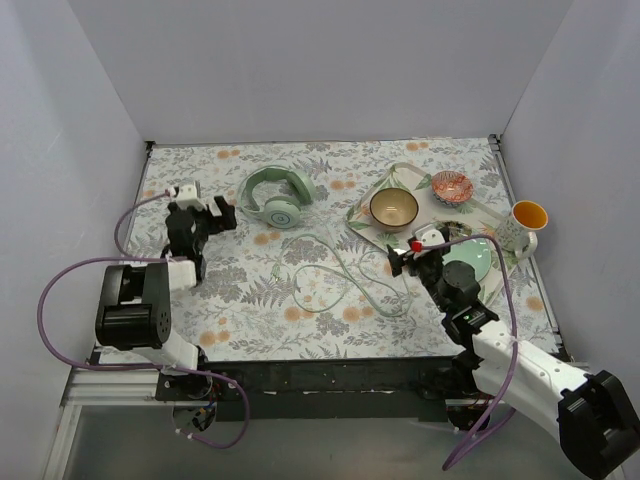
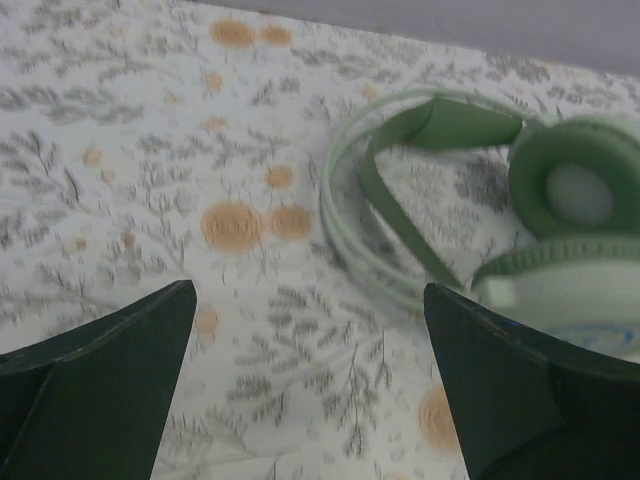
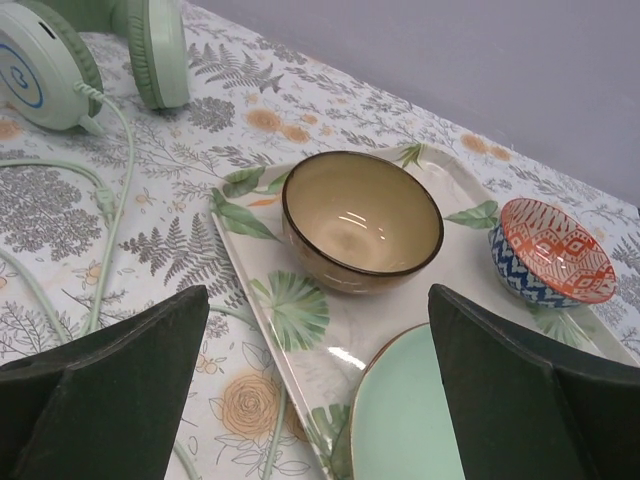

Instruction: Wrap the headphones

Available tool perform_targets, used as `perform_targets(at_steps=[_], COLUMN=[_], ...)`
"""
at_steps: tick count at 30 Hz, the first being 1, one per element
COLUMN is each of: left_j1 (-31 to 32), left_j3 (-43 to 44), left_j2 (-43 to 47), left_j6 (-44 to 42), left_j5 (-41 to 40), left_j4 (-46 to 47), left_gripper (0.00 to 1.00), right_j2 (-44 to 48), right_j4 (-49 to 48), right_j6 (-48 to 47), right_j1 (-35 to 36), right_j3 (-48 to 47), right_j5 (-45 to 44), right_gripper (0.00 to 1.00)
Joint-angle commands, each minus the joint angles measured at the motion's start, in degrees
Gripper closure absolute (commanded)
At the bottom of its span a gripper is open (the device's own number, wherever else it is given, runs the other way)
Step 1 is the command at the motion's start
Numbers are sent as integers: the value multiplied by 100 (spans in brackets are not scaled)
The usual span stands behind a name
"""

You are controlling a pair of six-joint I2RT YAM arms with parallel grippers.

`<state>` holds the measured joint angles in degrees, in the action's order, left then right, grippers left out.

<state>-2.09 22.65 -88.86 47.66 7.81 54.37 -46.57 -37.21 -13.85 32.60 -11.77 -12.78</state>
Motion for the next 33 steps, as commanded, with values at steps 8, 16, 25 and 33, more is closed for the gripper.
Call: perform_targets(at_steps=[8,16,25,33], left_j1=[-20,-2,533,639], left_j3=[4763,7084,8141,8193], left_j2=[-1438,-3057,-4078,-3902], left_j6=[-512,-292,-837,-758], left_j5=[958,914,353,134], left_j4=[-5778,-6973,-7740,-7670], left_gripper=[9,23,25,25], right_j2=[218,210,104,113], right_j4=[750,803,926,1014], right_j6=[260,163,137,119], right_j1=[-26,-26,-26,-26], right_j3=[-546,-467,-528,-545], right_j5=[503,706,820,847], right_gripper=[1,1,2,1])
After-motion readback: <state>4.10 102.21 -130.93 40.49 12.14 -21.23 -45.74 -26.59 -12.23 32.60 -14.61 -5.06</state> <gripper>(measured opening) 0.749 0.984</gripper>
